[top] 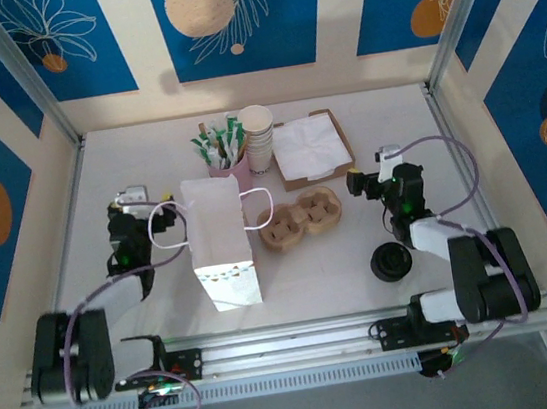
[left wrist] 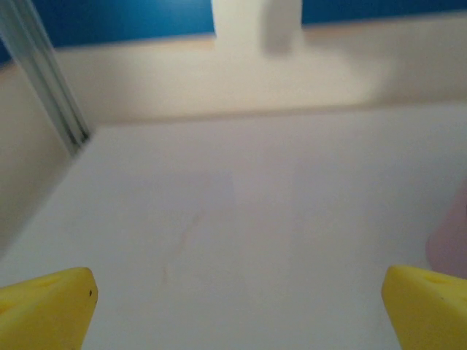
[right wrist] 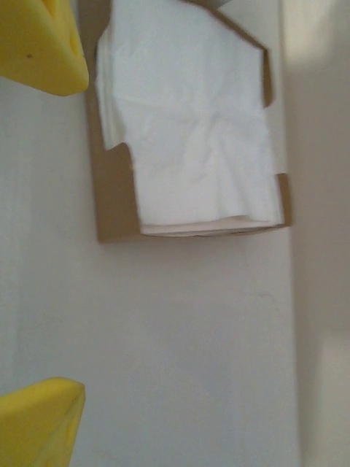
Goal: Pack the takeout coffee
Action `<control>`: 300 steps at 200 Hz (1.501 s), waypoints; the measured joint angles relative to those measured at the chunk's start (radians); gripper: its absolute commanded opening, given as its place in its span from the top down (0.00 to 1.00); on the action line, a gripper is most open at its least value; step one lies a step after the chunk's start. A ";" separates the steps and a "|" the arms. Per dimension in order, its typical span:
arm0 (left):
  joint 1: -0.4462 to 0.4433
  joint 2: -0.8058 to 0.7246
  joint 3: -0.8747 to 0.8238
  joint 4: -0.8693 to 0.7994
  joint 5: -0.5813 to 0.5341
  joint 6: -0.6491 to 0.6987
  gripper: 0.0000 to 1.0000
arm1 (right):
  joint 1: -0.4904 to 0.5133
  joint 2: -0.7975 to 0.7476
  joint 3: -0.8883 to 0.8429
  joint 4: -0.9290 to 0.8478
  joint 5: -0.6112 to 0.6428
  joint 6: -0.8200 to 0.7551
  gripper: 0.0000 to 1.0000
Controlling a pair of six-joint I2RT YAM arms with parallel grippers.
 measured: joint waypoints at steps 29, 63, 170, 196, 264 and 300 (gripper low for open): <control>0.000 -0.179 0.011 -0.131 -0.105 -0.127 0.00 | -0.031 -0.192 0.074 -0.250 0.046 0.123 0.01; 0.000 -0.210 0.135 -0.466 -0.157 -0.338 0.00 | -0.129 -0.354 0.148 -0.472 0.026 0.344 0.01; 0.003 -0.299 0.579 -1.198 -0.007 -0.523 0.00 | -0.270 -0.443 0.214 -0.850 -0.178 0.649 0.01; 0.003 -0.333 0.575 -1.213 0.027 -0.486 0.02 | -0.270 -0.444 0.264 -0.884 -0.234 0.649 0.06; 0.010 -0.343 0.511 -1.241 0.063 -0.452 0.19 | -0.176 -0.443 0.412 -1.024 -0.279 0.653 0.22; 0.010 -0.367 0.496 -1.240 0.089 -0.457 0.28 | 0.001 -0.402 0.520 -1.071 -0.219 0.643 0.33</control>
